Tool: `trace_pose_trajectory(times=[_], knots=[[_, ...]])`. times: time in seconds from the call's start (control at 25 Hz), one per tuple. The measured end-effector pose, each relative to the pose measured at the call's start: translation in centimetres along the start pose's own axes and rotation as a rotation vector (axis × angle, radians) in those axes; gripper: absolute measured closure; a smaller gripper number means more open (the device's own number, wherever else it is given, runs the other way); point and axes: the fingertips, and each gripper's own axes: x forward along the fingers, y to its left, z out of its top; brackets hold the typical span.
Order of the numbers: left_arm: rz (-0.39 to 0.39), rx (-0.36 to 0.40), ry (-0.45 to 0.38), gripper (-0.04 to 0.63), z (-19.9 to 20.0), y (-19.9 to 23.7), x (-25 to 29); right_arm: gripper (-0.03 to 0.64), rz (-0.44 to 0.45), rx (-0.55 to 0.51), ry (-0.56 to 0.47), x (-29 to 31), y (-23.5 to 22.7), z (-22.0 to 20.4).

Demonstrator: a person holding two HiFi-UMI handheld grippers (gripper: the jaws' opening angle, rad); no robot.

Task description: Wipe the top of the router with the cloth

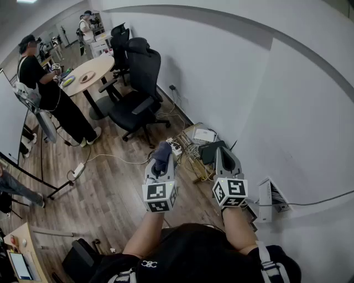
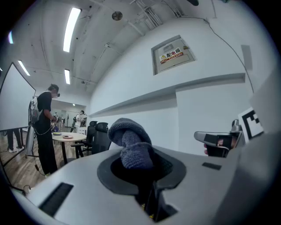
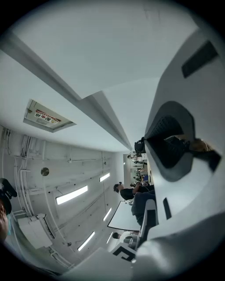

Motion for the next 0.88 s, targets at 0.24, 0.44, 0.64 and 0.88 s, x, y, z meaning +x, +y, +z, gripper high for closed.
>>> trace_pose_trajectory(times=[0.24, 0.44, 0.64, 0.88], knots=[[-0.003, -0.01, -0.004, 0.532, -0.1, 0.9, -0.1, 0.615, 0.022, -0.001, 0.004, 0.5, 1.3, -0.3], [-0.005, -0.02, -0.006, 0.532, 0.0, 2.4, -0.7, 0.615, 0.027, 0.031, -0.011, 0.6, 2.8, 0.0], [-0.019, -0.027, -0.001, 0.532, -0.5, 3.8, -1.4, 0.615, 0.03, 0.024, -0.005, 0.9, 5.0, -0.4], [-0.049, -0.029, 0.005, 0.532, -0.9, 6.2, -2.0, 0.615, 0.002, 0.022, -0.004, 1.5, 7.8, -0.9]])
